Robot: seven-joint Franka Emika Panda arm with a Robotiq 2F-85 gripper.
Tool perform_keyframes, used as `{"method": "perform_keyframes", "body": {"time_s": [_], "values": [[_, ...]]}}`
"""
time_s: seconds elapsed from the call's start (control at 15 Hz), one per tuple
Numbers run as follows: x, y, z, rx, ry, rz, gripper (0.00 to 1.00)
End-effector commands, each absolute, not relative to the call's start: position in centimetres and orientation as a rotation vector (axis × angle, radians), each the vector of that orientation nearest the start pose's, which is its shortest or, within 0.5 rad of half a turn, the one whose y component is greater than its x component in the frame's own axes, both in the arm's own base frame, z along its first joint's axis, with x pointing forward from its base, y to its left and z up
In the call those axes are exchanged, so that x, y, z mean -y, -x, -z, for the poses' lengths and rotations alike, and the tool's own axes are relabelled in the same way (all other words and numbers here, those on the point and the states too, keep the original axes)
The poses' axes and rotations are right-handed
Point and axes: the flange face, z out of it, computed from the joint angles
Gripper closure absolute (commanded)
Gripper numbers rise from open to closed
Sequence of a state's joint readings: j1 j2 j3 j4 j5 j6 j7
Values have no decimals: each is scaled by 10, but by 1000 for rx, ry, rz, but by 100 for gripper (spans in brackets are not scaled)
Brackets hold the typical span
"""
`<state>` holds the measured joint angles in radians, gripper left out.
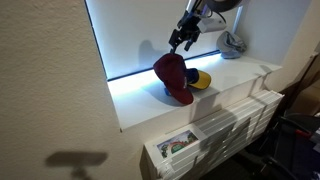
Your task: Place the maroon on the windowsill
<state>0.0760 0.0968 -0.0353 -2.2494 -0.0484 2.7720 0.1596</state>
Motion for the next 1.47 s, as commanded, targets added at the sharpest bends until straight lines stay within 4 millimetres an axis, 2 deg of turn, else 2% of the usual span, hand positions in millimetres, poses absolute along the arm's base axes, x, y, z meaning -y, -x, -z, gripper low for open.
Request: {"method": "perform_keyframes", "body": {"time_s": [0.0,0.13,0.2,0.53,0.73,0.8,0.93,1.07,1.13,1.2,1.4], "values": [[-26,-569,-367,-109,3055,643,0],[-30,-570,-360,-101,3046,603,0],[-28,-568,-366,-114,3050,645,0],[-29,-568,-366,-114,3049,643,0],[-28,-579,-329,-142,3067,408,0],[-30,-567,-350,-134,3064,525,0],[-31,-571,-333,-149,3073,449,0],[-30,-574,-326,-150,3077,433,0],[-30,-575,-326,-154,3077,437,25],[-30,-575,-326,-153,3077,444,26],[-27,-573,-325,-164,3082,440,48]]}}
